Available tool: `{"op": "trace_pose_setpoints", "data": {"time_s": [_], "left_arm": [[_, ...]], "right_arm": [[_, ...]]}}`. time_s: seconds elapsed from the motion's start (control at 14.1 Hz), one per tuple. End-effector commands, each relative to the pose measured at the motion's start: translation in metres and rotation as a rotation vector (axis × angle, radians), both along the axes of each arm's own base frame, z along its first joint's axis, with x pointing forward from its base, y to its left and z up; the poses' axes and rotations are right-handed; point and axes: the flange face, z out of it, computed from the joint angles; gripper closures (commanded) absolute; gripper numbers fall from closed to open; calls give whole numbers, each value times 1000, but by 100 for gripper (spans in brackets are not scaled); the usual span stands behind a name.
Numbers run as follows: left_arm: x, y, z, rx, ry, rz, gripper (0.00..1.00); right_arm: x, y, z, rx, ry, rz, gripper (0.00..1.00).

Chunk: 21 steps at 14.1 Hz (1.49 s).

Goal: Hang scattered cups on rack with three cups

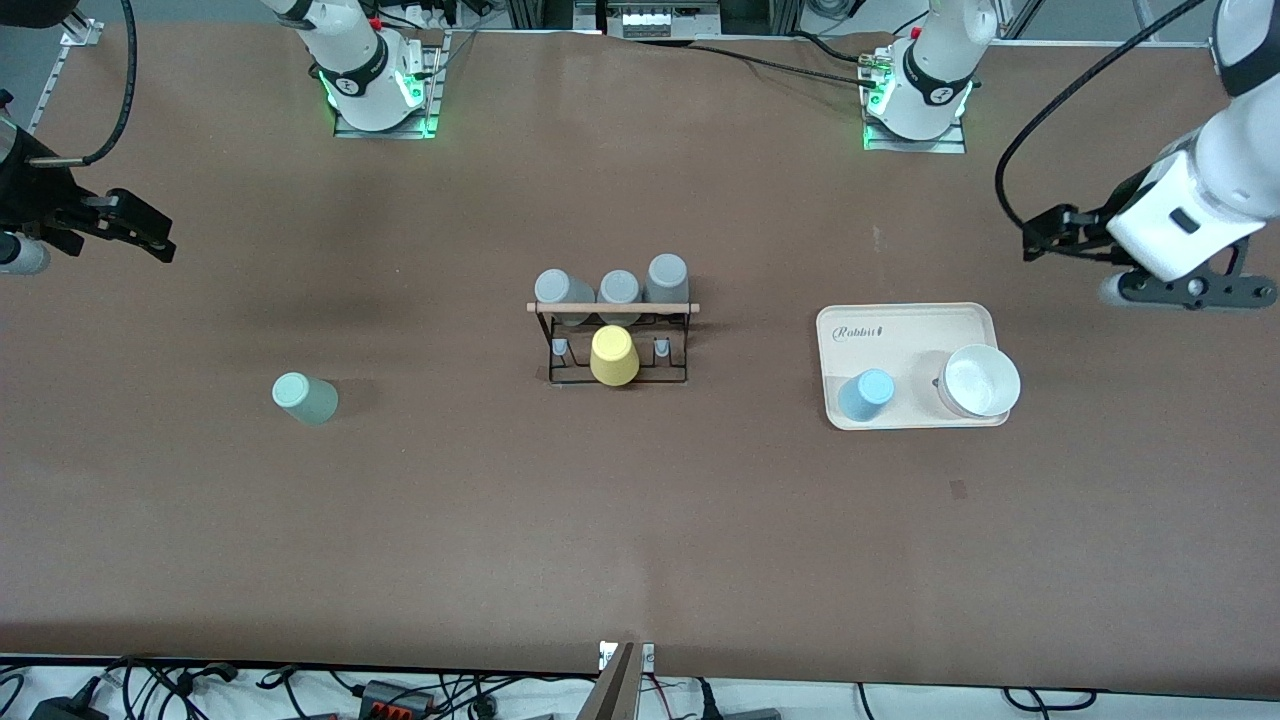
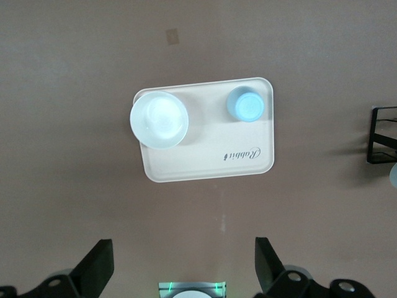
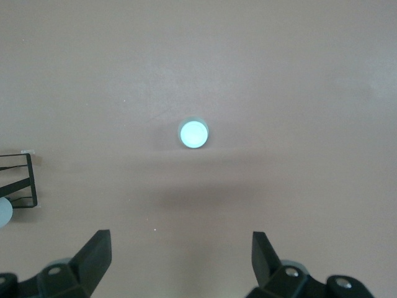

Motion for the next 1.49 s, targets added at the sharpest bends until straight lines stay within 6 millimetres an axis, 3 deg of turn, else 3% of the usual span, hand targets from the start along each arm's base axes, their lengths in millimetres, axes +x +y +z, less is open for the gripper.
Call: {"op": "trace_pose_setpoints", "data": {"time_s": [0.0,0.28,0.43,0.64,0.99,1.42], "left_arm": [[40,-27,-72,-67,38,-12,0],[73,-53,-183,-84,84,-35,0],[76,-77,-212,-88,86,-64,0],[83,-82,-262,-88,74,-50,0],[81,-78,-295,-60,51,-61,0],[56,-83,-338,-37,71,-90,0]], "right_arm": [[10,-3,-1,-8,-17,9,0],[2,5,7,-5,-21,4,0],[1,6,1,-7,-9,7,0],[-5,4,1,-5,-6,2,0],[-9,11,9,-5,-18,16,0],[-10,17,9,-1,-16,23,0]]}}
